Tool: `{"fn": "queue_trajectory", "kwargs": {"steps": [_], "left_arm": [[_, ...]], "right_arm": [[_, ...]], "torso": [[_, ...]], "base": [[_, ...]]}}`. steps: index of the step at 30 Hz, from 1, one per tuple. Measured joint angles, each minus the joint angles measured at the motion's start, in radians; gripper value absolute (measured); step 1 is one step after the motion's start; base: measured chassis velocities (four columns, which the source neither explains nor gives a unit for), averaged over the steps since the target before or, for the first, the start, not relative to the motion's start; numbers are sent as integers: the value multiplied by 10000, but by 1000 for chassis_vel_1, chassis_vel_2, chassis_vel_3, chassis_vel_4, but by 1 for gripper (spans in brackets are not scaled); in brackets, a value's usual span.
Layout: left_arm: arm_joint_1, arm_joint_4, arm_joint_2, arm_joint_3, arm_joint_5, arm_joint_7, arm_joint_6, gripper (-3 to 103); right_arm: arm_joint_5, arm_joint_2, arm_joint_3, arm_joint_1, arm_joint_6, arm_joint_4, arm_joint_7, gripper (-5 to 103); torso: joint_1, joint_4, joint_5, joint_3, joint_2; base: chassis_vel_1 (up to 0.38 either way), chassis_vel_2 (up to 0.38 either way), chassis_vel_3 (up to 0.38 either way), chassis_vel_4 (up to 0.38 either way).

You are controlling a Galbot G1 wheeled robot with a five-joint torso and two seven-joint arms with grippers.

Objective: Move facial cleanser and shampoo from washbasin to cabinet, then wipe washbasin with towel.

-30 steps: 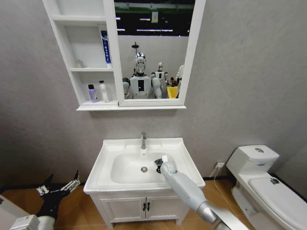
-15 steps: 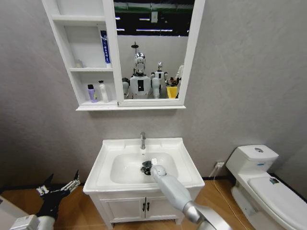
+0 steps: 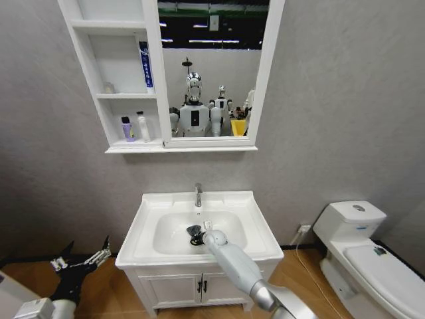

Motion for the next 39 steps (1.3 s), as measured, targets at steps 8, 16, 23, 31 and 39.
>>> {"fn": "queue_trajectory", "kwargs": {"steps": [8, 16, 23, 31, 39], "left_arm": [[0, 0, 0, 0, 0, 0, 0, 100], [0, 1, 0, 0, 0, 0, 0, 100], [0, 0, 0, 0, 0, 0, 0, 100], [0, 0, 0, 0, 0, 0, 1, 100], [0, 0, 0, 0, 0, 0, 1, 100]], "right_arm": [[259, -657, 268, -170, -218, 588, 874, 5], [44, -412, 452, -45, 13, 91, 504, 5], [-484, 231, 604, 136, 326, -590, -269, 5], [-1153, 952, 863, 297, 996, -1564, -1258, 5], [-1145, 1046, 930, 295, 1102, -1567, -1443, 5]], "torso": [[-2, -1, 0, -1, 2], [-4, -6, -5, -2, 3], [-3, -2, -3, -1, 2], [-3, -3, -4, -2, 3], [-1, 3, 2, 0, 1]], "base": [[0, 0, 0, 0], [0, 0, 0, 0], [0, 0, 0, 0], [0, 0, 0, 0], [0, 0, 0, 0]]}}
